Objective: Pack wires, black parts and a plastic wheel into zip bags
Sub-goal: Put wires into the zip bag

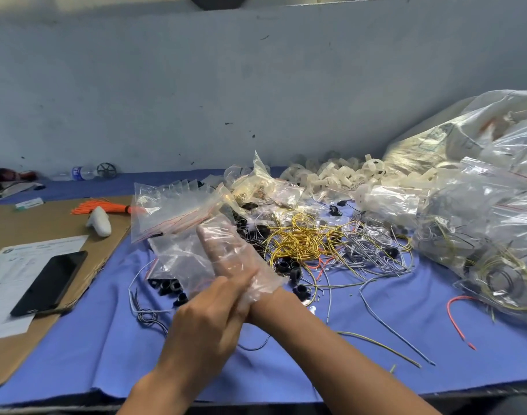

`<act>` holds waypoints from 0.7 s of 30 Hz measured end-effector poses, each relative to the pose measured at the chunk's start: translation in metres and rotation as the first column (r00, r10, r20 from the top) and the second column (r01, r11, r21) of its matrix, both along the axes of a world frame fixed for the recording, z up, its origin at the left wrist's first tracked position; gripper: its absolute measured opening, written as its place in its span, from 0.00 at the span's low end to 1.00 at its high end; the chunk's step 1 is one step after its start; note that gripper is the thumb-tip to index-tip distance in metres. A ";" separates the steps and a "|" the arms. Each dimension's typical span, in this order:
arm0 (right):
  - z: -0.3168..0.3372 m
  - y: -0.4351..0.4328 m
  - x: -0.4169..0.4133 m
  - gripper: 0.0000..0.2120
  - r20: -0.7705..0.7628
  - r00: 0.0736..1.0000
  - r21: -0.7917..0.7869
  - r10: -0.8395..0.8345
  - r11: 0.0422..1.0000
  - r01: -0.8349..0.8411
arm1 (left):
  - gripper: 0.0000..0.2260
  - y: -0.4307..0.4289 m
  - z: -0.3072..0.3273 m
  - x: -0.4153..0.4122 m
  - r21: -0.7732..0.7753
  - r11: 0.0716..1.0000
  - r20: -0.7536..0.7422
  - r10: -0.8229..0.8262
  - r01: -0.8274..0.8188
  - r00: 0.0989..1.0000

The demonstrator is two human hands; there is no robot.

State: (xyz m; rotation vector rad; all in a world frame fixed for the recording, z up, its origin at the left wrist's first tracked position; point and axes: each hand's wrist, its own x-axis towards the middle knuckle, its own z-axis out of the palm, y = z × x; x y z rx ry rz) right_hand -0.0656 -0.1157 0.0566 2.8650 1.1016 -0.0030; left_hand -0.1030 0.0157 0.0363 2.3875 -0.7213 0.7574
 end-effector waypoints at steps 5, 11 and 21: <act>-0.006 0.024 0.000 0.13 0.237 0.971 0.398 0.027 0.909 -0.122 | 0.17 0.029 -0.018 0.028 -0.219 0.947 0.052 0.254 -0.237 0.966; -0.043 -0.028 0.009 0.11 0.229 0.872 0.778 -0.433 0.619 0.103 | 0.19 0.016 -0.055 0.063 -0.363 0.858 -0.200 0.310 -0.364 0.930; -0.078 -0.087 0.045 0.12 -0.158 0.798 0.401 -0.581 0.701 0.590 | 0.20 -0.008 -0.084 0.063 -0.337 0.901 -0.209 0.212 -0.274 0.954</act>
